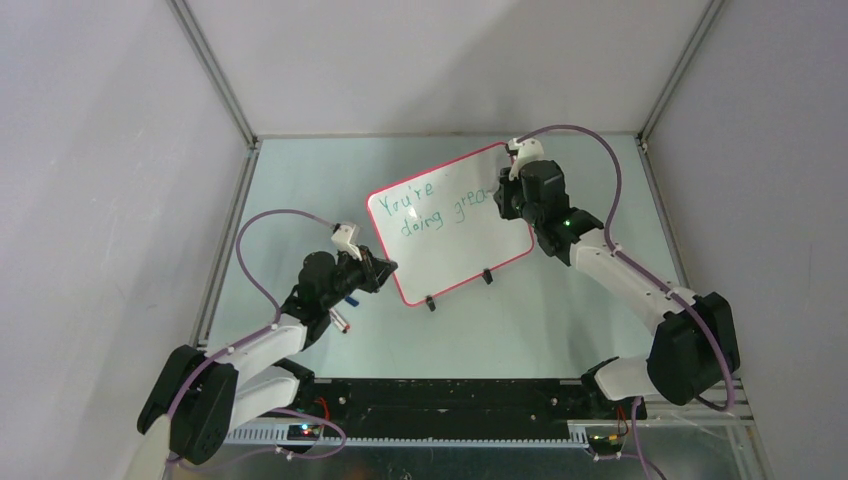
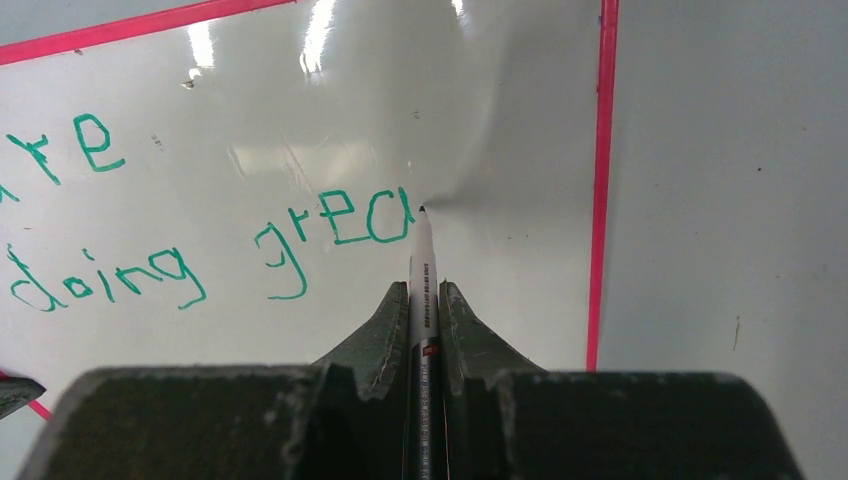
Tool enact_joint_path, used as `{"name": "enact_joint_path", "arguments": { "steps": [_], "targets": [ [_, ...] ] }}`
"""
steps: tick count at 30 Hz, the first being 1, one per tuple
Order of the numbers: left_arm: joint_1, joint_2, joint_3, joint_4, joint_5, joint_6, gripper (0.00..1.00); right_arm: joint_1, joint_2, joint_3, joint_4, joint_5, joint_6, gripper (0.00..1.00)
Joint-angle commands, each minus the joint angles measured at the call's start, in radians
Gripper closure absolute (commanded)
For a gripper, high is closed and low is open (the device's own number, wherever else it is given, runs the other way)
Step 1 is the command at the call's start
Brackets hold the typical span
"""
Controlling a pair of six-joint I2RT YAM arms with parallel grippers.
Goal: Write a sentence on the whiteboard
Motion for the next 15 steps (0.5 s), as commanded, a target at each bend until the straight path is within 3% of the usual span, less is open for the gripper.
{"name": "enact_joint_path", "arguments": {
  "steps": [1,15],
  "targets": [
    [0.005,0.006,0.029,-0.034,-0.016,0.054,0.93,-0.001,0.006,0.051,0.052,0.005,0.010,1.00],
    [0.006,0.006,0.030,-0.035,-0.015,0.054,0.93,-0.001,0.009,0.053,0.064,0.020,0.003,1.00]
  ]
}}
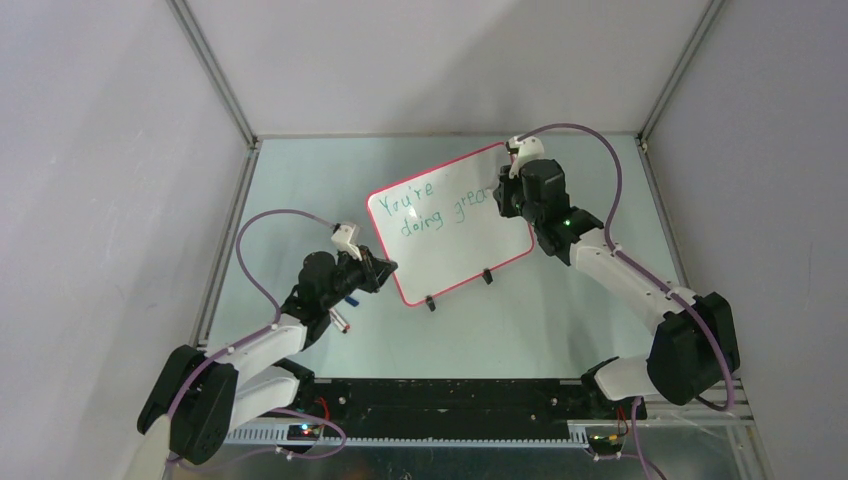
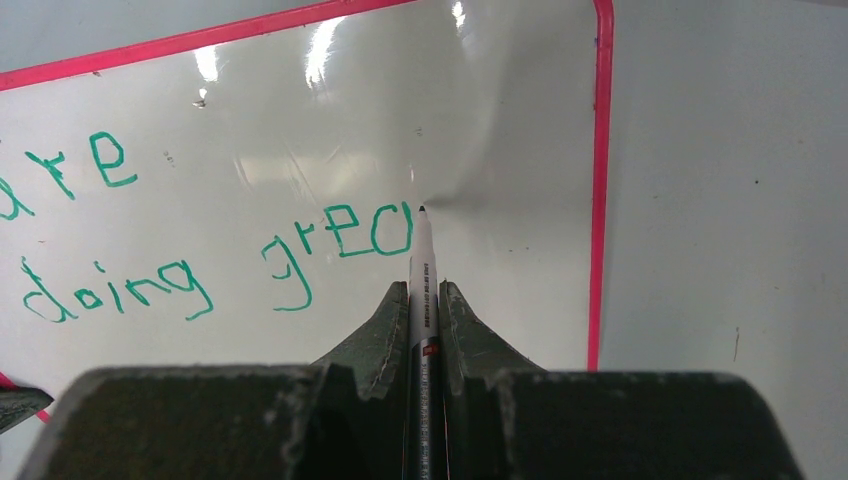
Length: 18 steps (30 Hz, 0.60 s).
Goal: Write a sentence on the whiteboard
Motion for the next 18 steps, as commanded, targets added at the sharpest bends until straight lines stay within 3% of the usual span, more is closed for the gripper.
{"name": "enact_joint_path", "arguments": {
  "steps": [1,18],
  "targets": [
    [0.005,0.006,0.029,-0.035,-0.015,0.055,0.93,-0.001,0.008,0.051,0.044,0.018,0.003,1.00],
    [0.005,0.008,0.029,-0.035,-0.014,0.054,0.93,-0.002,0.039,0.063,0.040,0.061,-0.002,1.00]
  ]
}}
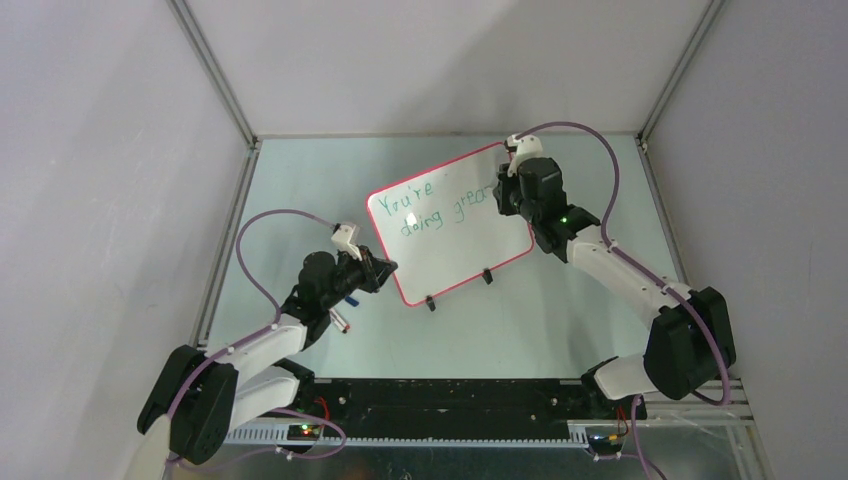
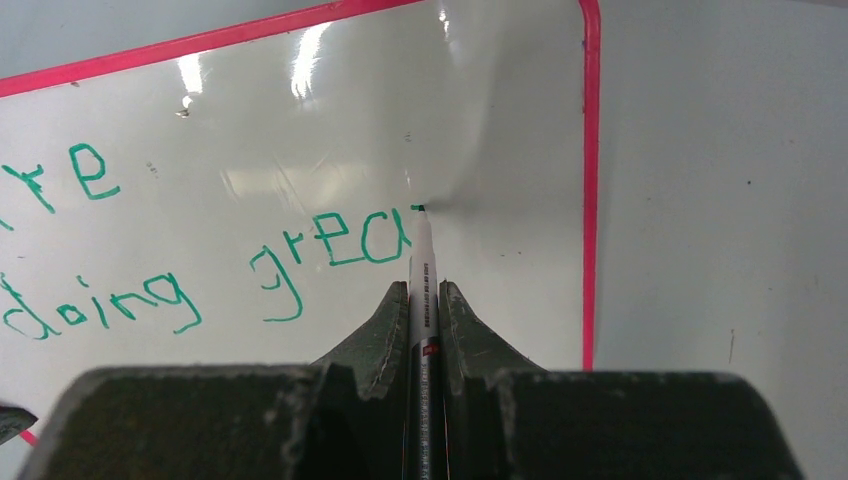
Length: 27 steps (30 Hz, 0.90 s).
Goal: Write a sentence on the whiteboard
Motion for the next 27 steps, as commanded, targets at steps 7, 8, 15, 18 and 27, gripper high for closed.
{"name": "enact_joint_path", "arguments": {
  "steps": [7,8,15,18,27],
  "targets": [
    [0.006,0.008,0.029,-0.034,-0.015,0.055,0.93,-0.005,0.013,0.051,0.029,0.067,-0.002,1.00],
    [0.005,0.008,0.030,-0.035,-0.016,0.054,0.93,-0.005,0.011,0.050,0.027,0.067,-0.001,1.00],
    [0.005,0.008,0.031,-0.036,-0.015,0.055,0.93,-0.006,-0.011,0.051,0.023,0.052,0.003,1.00],
    [0.006,0.007,0.030,-0.037,-0.015,0.055,0.93,-0.006,-0.032,0.050,0.028,0.041,0.005,1.00],
    [0.005,0.004,0.030,-0.040,-0.016,0.056,0.93,-0.007,-0.041,0.053,0.049,0.020,0.007,1.00]
  ]
}}
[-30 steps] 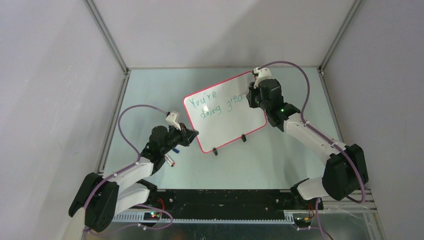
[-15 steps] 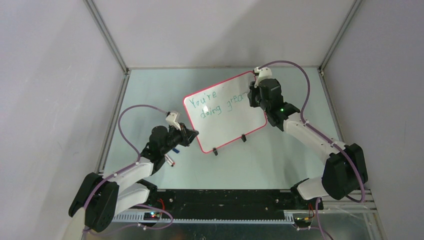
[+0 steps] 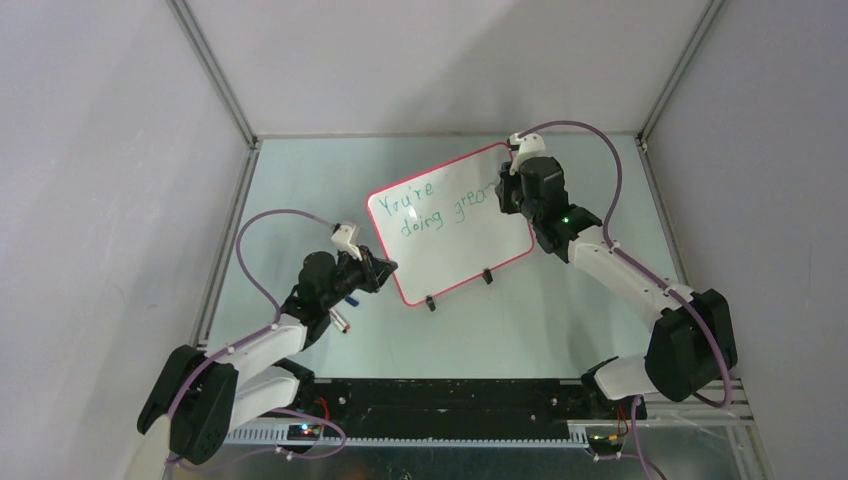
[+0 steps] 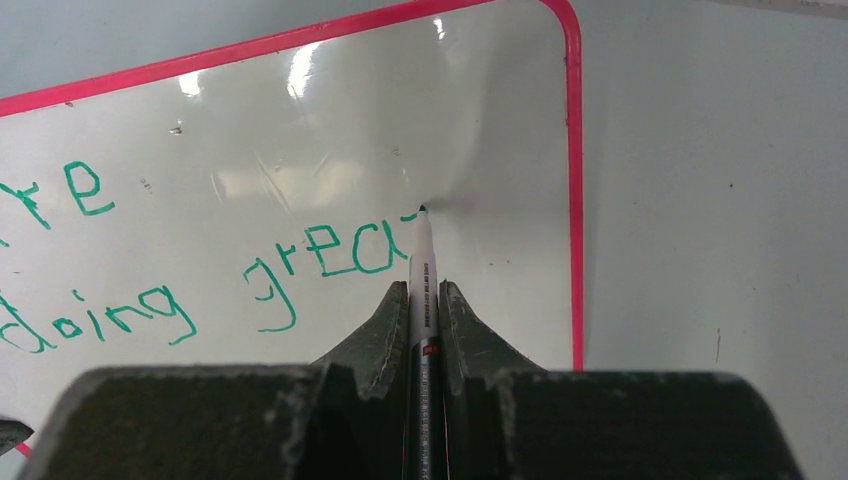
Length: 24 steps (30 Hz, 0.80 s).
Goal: Write a sentence on the whiteboard
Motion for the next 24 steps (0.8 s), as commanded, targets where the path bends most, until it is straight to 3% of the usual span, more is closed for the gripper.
{"name": "enact_joint_path", "arguments": {
  "steps": [1,24],
  "targets": [
    [0.006,0.003,0.030,-0.039,-0.017,0.055,0.93,-0.005,-0.030,0.052,0.044,-0.008,0.007,1.00],
    [0.006,0.006,0.032,-0.041,-0.017,0.057,0.93,-0.005,0.021,0.081,0.025,-0.019,0.008,1.00]
  ]
}}
